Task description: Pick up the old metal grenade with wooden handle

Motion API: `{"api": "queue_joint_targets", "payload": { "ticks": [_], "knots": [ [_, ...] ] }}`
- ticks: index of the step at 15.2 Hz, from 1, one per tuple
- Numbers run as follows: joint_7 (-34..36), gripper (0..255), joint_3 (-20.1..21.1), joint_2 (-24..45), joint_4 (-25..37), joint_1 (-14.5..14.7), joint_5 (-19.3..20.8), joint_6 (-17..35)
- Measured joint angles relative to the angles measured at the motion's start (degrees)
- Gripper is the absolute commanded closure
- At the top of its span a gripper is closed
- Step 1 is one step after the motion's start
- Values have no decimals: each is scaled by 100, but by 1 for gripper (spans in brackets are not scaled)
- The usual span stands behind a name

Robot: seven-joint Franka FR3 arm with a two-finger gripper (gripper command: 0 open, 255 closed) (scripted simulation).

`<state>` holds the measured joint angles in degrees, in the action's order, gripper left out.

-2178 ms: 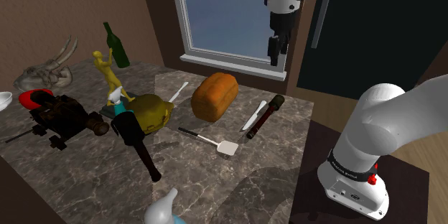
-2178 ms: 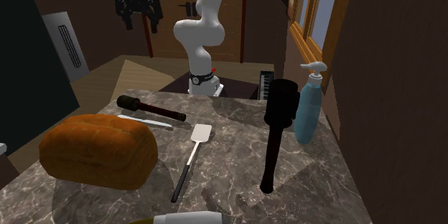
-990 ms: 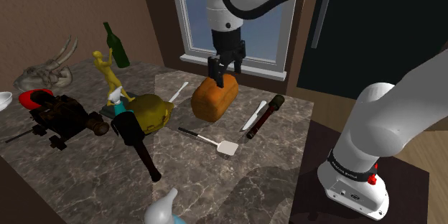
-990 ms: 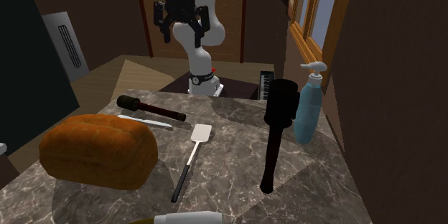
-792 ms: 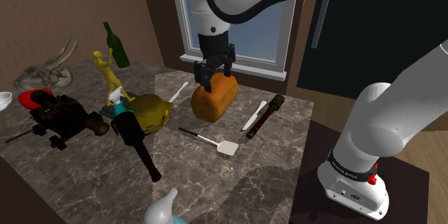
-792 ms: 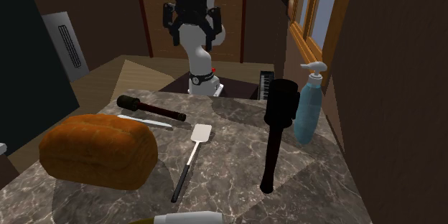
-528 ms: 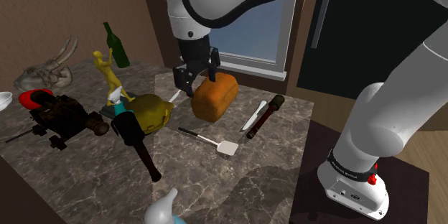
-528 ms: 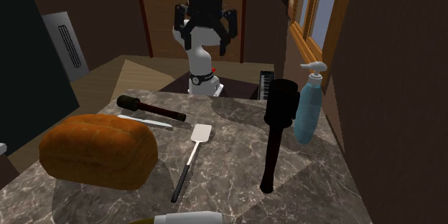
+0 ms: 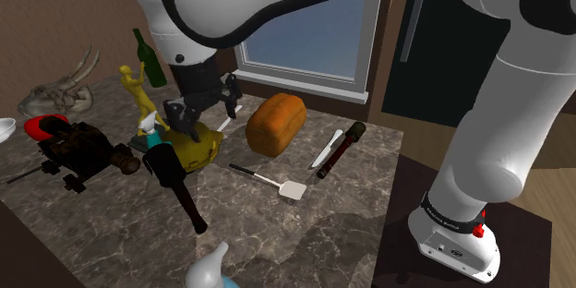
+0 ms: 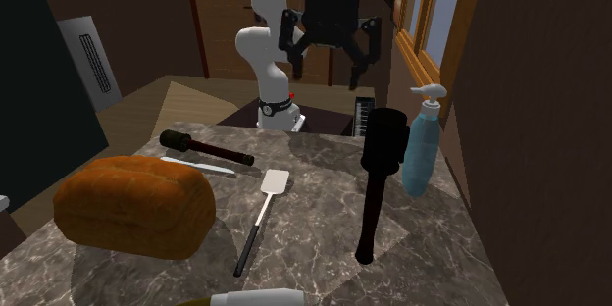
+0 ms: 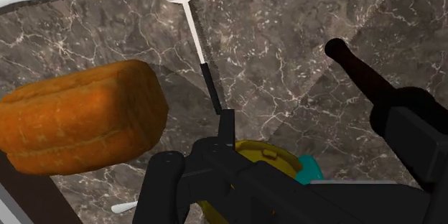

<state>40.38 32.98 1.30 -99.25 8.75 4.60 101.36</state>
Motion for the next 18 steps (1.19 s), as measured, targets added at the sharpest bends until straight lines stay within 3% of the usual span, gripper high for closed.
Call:
{"api": "queue_joint_targets", "payload": {
  "ticks": [4, 9, 11, 17, 18],
  "knots": [
    [689, 0, 185, 1053, 1134, 407, 640, -262],
    [1261, 0, 152, 2352, 2867, 1193, 1382, -862],
    [1329, 0, 131, 2488, 2943, 1274, 1455, -820],
    [1414, 0, 129, 2444, 2408, 1183, 1448, -344],
    [1414, 255, 126, 2447, 2387, 1177, 1449, -321]
  ]
}}
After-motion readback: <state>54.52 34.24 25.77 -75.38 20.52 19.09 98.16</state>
